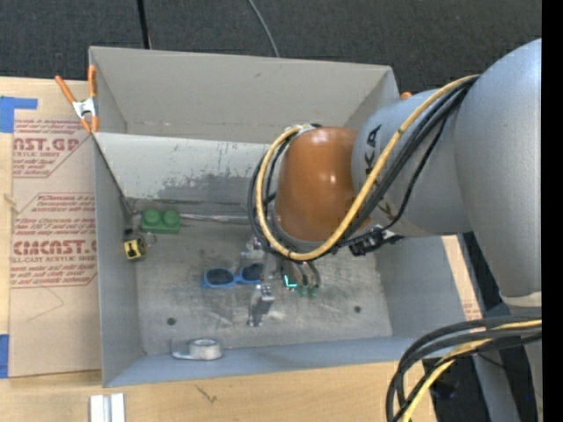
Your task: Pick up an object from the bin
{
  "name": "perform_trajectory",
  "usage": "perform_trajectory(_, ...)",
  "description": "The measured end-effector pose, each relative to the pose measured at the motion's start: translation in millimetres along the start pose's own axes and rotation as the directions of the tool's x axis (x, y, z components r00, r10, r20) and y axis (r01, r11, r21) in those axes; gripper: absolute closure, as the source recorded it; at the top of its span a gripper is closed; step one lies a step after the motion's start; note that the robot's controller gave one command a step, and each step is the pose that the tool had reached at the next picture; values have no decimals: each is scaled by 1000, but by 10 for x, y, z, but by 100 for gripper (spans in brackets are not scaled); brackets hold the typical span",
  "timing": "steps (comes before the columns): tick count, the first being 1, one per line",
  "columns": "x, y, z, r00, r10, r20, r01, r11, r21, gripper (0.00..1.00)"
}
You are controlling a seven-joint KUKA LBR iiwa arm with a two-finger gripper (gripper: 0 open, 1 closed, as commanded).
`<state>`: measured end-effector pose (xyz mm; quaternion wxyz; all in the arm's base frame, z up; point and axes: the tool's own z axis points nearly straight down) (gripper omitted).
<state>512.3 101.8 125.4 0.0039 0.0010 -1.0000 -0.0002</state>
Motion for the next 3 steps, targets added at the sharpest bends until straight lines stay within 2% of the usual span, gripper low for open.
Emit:
perform_trajectory(1,-301,-95,532,996,-87,14,88,996,-1,0)
perform_trajectory(2,-304,-88,504,996,-88,17,88,996,-2,100)
perform_trajectory(3,-323,-250,-957,994,-105,19,105,994,1,100)
